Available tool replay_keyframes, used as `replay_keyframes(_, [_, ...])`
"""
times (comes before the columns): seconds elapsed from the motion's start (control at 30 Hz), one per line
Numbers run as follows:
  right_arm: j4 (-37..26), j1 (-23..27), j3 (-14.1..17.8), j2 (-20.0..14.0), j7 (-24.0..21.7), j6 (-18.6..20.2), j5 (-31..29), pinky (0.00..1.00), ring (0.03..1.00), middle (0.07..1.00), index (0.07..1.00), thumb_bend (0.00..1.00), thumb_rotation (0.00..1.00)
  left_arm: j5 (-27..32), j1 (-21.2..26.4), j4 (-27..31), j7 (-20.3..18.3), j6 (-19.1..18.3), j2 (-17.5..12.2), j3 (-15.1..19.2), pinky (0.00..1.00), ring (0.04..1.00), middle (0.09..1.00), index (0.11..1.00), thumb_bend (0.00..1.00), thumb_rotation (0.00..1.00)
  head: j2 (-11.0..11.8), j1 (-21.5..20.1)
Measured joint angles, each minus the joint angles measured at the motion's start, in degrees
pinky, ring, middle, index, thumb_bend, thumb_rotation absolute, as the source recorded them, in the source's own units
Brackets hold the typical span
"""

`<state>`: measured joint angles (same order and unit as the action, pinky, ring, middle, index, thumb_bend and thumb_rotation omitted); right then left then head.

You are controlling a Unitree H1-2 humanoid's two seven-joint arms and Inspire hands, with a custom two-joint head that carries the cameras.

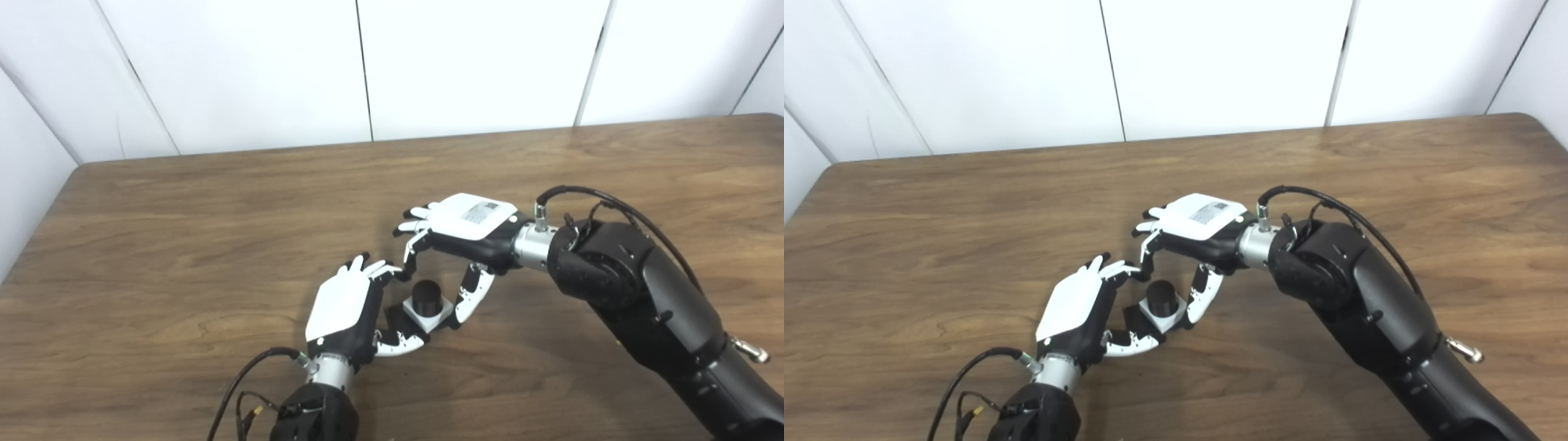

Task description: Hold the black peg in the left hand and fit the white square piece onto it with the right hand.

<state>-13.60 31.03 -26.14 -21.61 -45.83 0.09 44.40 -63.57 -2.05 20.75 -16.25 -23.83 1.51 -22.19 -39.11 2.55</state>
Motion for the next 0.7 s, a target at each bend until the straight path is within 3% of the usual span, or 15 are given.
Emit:
replay_keyframes(0.23, [0.1,0.0,1.0,0.0,0.3,0.3,0.0,0.99,1.000,0.938,0.674,0.87,0.29,-0.4,0.0,0.1,-0.6,0.0,0.0,0.3,1.00,0.998,0.900,0.903,0.86,0.24,0.1,-0.2])
replay_keyframes(0.53, [0.3,-0.1,2.7,0.1,1.1,0.4,-0.6,1.00,1.000,0.939,0.676,0.88,0.28,-1.4,0.2,2.1,-2.9,-0.2,-0.3,2.0,1.00,1.000,0.918,0.915,0.87,0.23,0.4,-0.2])
replay_keyframes(0.7, [0.3,-0.1,4.0,0.1,1.8,0.7,-1.0,1.00,1.000,0.935,0.681,0.86,0.30,0.0,0.2,4.0,-4.3,-0.3,-0.3,4.0,1.00,1.000,0.928,0.887,0.85,0.35,0.6,-0.4])
